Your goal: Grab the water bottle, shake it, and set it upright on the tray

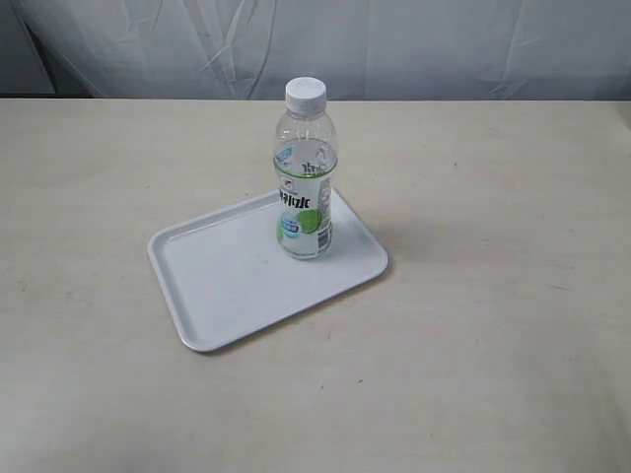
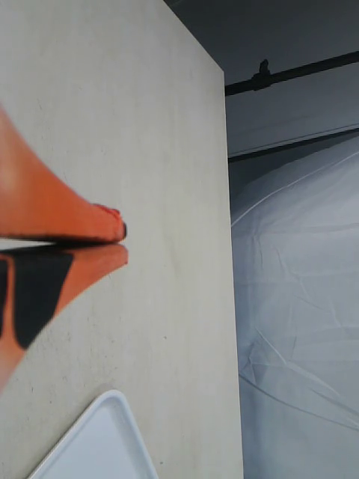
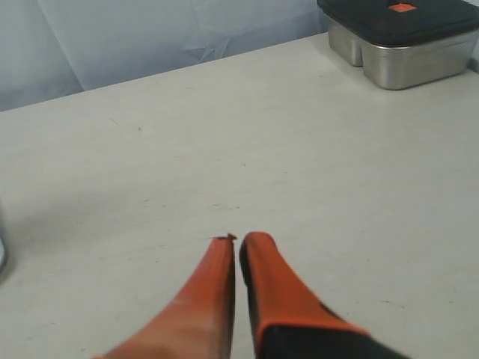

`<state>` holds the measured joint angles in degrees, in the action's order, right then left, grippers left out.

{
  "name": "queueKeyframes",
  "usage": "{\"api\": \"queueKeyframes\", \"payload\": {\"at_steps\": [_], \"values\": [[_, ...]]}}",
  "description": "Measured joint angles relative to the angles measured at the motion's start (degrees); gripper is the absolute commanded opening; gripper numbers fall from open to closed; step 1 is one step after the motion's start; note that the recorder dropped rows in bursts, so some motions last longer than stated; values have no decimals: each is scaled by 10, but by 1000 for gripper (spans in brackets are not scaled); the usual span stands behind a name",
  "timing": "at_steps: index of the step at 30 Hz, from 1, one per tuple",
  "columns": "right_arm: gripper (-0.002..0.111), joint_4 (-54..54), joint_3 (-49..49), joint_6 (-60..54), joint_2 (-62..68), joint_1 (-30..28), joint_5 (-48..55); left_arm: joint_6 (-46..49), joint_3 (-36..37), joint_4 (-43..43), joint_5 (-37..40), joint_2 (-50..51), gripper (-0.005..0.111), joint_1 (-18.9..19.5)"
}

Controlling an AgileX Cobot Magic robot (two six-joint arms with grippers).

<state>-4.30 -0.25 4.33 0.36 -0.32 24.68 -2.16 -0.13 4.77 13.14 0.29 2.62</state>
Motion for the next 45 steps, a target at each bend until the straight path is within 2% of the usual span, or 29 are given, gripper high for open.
{"api": "queueKeyframes", "payload": {"at_steps": [45], "values": [[8,-9,0,6,0,-4,-2,0,0,0,0,0,0,0]]}}
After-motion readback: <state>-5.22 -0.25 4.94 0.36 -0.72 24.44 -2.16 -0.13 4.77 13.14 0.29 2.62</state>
